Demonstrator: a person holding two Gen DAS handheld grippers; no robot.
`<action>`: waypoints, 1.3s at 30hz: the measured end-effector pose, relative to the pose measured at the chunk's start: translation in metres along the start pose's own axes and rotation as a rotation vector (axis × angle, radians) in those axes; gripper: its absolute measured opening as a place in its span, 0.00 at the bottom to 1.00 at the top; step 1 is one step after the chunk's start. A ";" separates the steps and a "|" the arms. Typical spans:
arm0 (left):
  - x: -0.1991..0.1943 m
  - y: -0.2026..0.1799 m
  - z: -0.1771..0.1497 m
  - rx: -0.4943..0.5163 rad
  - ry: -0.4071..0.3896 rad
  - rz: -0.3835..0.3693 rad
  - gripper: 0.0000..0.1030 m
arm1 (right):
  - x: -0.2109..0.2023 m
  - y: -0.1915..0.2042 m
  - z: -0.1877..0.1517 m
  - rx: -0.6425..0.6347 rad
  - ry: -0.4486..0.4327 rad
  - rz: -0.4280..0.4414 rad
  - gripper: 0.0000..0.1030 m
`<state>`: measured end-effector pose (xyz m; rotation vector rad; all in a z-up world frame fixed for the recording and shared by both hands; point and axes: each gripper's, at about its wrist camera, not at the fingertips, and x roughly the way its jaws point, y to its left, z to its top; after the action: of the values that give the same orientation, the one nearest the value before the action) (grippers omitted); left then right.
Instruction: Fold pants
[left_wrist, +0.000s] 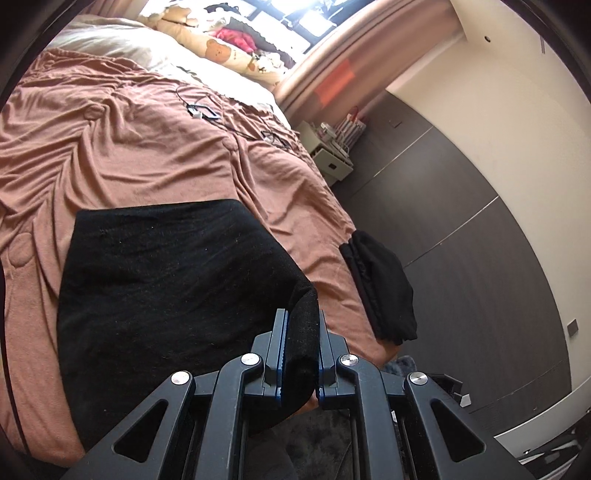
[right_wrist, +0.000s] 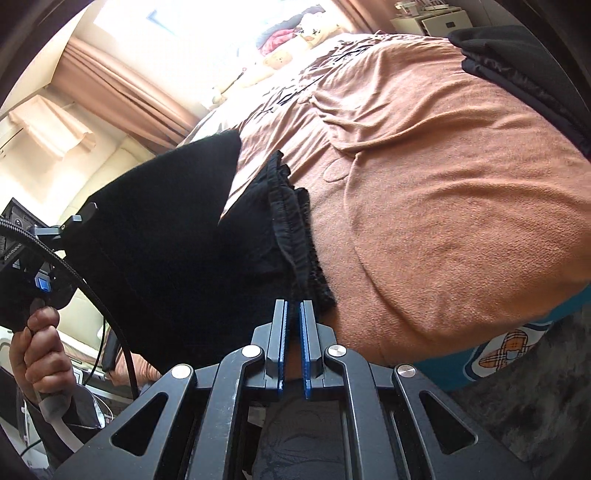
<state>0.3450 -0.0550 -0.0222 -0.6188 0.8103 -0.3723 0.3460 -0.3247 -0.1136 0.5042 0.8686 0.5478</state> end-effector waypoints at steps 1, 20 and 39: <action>0.007 0.000 -0.002 -0.001 0.013 -0.003 0.12 | -0.001 -0.004 0.000 0.008 0.000 -0.002 0.04; 0.046 -0.015 -0.033 0.029 0.141 -0.007 0.60 | 0.002 -0.014 0.007 0.039 0.015 0.066 0.06; -0.018 0.086 -0.039 -0.078 0.068 0.198 0.60 | 0.058 0.011 0.004 0.011 0.100 0.106 0.33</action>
<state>0.3099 0.0064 -0.0882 -0.5949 0.9461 -0.1821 0.3769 -0.2810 -0.1377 0.5388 0.9440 0.6702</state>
